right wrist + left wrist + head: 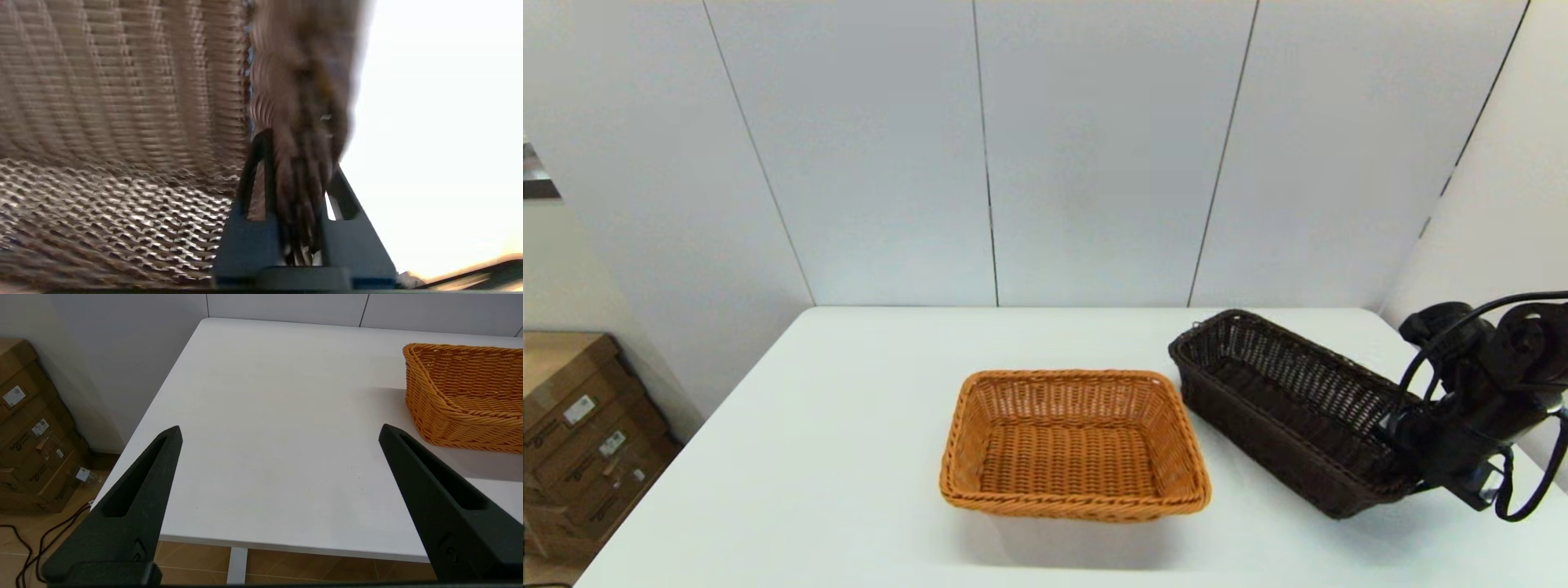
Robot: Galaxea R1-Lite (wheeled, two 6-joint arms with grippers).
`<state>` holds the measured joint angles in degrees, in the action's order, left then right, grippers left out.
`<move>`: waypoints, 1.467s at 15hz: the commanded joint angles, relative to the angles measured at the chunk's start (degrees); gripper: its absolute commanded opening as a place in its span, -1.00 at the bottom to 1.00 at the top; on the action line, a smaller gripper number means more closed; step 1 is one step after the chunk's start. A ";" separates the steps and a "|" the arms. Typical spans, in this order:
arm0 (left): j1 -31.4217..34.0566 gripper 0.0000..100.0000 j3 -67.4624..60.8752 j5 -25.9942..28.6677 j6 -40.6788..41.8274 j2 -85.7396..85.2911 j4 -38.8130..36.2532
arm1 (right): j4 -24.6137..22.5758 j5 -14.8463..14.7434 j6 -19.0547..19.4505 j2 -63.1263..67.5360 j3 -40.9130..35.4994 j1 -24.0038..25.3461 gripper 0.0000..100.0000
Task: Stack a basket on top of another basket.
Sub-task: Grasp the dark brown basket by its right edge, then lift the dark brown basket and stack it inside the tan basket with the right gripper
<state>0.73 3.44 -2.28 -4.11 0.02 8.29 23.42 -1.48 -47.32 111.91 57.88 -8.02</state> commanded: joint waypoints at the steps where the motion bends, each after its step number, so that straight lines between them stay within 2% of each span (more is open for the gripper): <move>1: 0.06 1.00 -0.01 -0.09 -0.02 -0.11 0.06 | 0.31 1.12 -0.31 0.15 0.04 -0.77 -1.00; 7: -0.03 1.00 -0.01 -0.01 -0.02 -0.11 0.06 | 0.31 13.87 -0.22 -3.72 1.45 -8.68 -1.00; 9: -0.03 1.00 -0.01 -0.01 -0.02 -0.11 0.06 | -3.20 19.23 -0.22 -6.00 1.09 -12.02 -1.00; 10: -0.03 1.00 -0.01 -0.01 -0.02 -0.11 0.06 | -3.91 20.99 -0.22 -6.97 0.92 -12.81 -1.00; 12: -0.03 1.00 -0.01 -0.01 -0.02 -0.11 0.06 | -4.08 22.39 -0.22 -8.46 0.74 -13.51 -1.00; 14: -0.03 1.00 -0.01 -0.01 -0.02 -0.11 0.06 | -4.08 26.43 -0.22 -10.22 0.65 -14.83 -1.00; 18: -0.03 1.00 -0.01 -0.01 -0.02 -0.11 0.06 | -3.91 30.30 0.04 -13.56 0.13 -16.06 -1.00; 19: -0.03 1.00 -0.01 -0.01 -0.02 -0.11 0.06 | -3.99 31.80 0.48 -14.88 -0.05 -16.06 -1.00; 21: 0.06 1.00 -0.01 -0.01 -0.02 -0.11 0.06 | -2.85 35.31 4.26 -18.92 -0.75 -14.39 -1.00; 22: -0.03 1.00 -0.01 -0.01 -0.02 -0.11 0.06 | -2.06 35.58 4.96 -19.98 -0.66 -12.72 -1.00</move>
<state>0.73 3.44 -2.23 -4.07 0.02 8.29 20.20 32.60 -43.93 96.11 57.49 -23.09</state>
